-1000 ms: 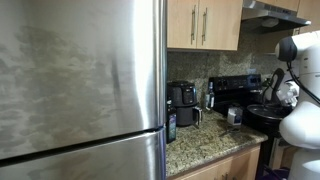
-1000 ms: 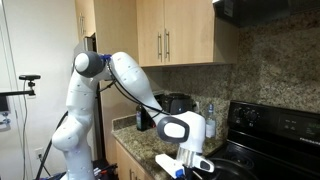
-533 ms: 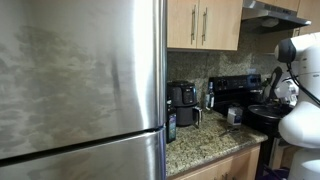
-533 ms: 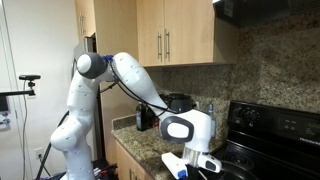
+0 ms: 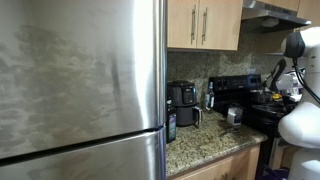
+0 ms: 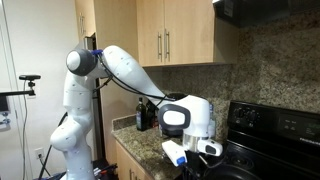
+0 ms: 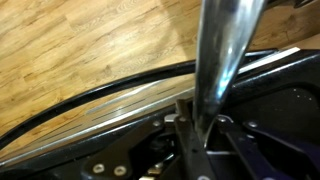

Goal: Move the pan backwards

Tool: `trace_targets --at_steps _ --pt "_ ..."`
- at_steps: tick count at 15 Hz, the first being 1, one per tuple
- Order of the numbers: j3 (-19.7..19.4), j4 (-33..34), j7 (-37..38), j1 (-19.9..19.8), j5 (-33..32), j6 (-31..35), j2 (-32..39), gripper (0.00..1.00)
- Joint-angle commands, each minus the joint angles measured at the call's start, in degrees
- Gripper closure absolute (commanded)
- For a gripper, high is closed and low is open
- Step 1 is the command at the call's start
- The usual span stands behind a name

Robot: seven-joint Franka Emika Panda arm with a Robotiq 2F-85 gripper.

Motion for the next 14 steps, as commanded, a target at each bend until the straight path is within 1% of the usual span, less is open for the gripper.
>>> trace_targets --at_steps 1,6,8,11,14 --pt "1.03 -0.45 -1.14 -1.21 2.31 -0.60 -3.48 1.00" --pt "2.53 -1.61 -1.65 -0.08 4.35 3.37 -5.02 1.00" --pt "3.87 -1.97 -2.41 0.60 6.44 4.71 -7.94 1.00" --pt "5.52 -0.82 -2.07 2.27 8.77 4.58 -11.45 1.00" --pt "6.43 0.51 -0.70 4.44 9.86 6.71 -12.17 1.00"
